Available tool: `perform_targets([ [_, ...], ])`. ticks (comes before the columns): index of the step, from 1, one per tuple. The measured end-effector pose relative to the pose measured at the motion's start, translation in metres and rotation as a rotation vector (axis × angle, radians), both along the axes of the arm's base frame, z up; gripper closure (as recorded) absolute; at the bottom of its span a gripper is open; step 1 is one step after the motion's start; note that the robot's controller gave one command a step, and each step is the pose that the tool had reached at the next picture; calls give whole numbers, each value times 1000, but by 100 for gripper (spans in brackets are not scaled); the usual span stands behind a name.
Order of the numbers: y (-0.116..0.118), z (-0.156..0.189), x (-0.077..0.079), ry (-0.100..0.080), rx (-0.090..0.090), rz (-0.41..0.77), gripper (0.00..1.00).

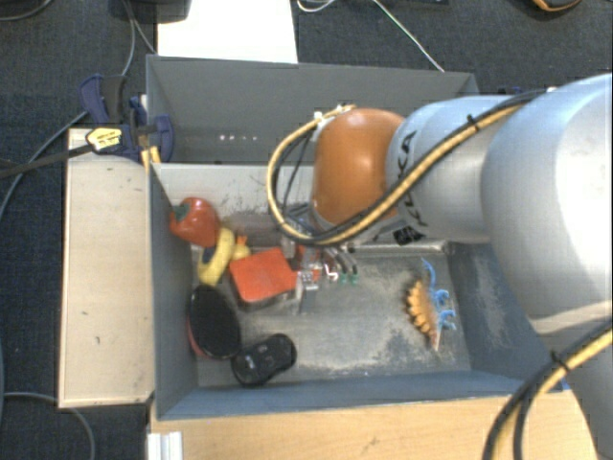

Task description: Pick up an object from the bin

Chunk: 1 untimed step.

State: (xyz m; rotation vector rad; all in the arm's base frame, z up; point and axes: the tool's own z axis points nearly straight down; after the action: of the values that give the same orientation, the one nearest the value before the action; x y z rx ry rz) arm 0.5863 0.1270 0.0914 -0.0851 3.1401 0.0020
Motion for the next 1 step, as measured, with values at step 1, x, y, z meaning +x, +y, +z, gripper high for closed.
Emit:
perform_targets([
  [1,-12,-4,4,3,0,-15,100],
])
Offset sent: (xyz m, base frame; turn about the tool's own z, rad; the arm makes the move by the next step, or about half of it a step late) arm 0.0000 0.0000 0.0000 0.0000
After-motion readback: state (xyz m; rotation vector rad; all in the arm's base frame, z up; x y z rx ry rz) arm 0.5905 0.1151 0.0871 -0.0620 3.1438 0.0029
